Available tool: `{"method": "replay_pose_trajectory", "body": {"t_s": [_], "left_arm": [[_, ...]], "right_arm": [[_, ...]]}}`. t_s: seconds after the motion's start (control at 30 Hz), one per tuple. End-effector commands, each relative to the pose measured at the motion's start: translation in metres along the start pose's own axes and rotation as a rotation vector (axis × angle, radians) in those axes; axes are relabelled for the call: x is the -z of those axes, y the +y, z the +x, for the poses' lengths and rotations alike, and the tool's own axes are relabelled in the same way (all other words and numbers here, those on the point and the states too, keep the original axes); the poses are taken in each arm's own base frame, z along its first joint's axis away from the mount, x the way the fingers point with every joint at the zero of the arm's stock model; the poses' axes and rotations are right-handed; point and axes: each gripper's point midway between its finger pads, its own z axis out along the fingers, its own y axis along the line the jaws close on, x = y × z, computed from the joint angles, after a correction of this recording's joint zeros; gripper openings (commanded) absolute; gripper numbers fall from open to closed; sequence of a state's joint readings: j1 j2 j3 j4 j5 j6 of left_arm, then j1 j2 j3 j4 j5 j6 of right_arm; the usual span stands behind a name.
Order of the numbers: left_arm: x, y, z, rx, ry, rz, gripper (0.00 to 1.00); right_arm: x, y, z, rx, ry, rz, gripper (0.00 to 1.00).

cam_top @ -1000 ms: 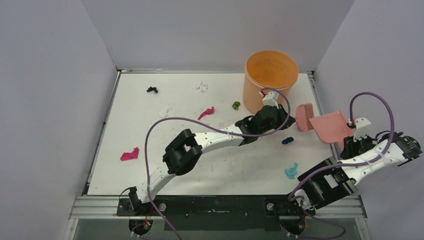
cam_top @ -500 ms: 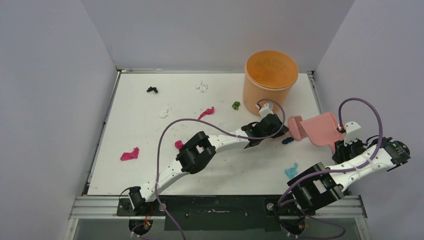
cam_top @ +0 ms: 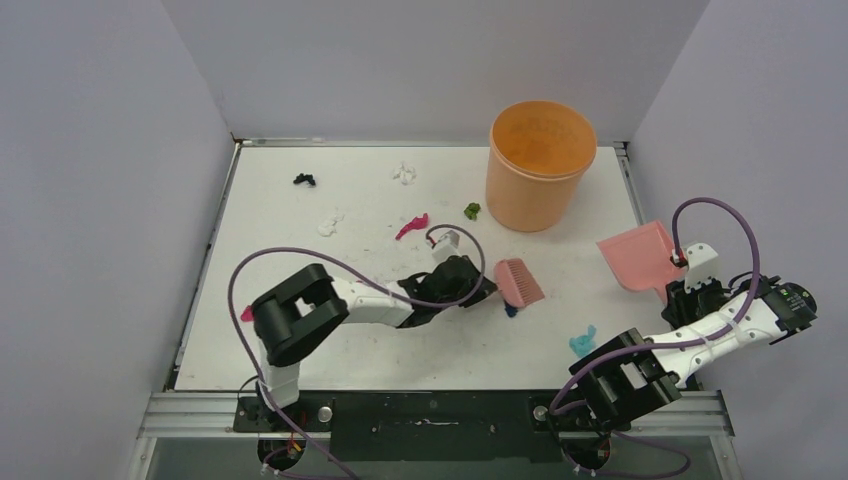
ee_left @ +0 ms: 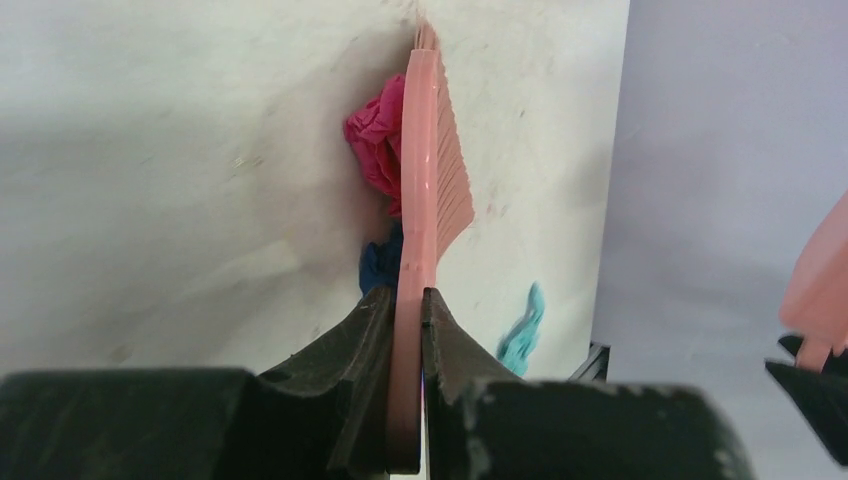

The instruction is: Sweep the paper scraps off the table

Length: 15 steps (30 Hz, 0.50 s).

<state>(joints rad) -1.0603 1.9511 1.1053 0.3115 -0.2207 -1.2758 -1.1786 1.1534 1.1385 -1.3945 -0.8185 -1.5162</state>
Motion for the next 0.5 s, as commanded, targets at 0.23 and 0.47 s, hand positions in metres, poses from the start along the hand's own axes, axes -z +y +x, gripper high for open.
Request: {"method": "replay_pose_trajectory", "body": {"t_s": [0.23,0.47], "left_arm": [[0.105,-0.103,0.0,-0.186,-0.012,0.422,0.0],[0.084,-0.149,0.075,-0.158,0.153,0.5,0.0]], "right_arm": [[0.011,-0.002,-0.018,0.026,-0.045,0.069,0.05],[0.005,0.0,-0.015,-0.104,-0.071,0.046,0.05]]}}
